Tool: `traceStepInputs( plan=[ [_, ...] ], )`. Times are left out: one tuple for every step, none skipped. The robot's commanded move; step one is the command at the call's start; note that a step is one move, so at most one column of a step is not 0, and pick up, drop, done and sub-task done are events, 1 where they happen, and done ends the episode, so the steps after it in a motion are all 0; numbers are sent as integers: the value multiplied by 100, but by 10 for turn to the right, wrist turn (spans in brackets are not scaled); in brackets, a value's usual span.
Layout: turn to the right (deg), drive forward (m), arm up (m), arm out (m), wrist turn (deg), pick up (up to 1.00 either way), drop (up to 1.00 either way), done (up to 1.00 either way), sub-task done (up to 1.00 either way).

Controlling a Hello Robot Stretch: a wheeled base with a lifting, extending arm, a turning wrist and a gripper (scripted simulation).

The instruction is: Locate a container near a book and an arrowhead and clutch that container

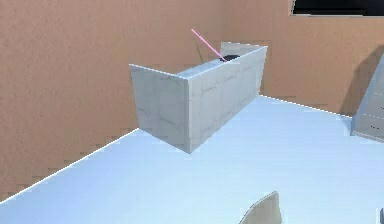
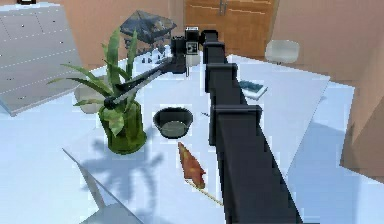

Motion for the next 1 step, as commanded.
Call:
traceStepInputs(
  plan=[
    [0, 0, 0, 0, 450, 0, 0, 0, 0]
  ],
)
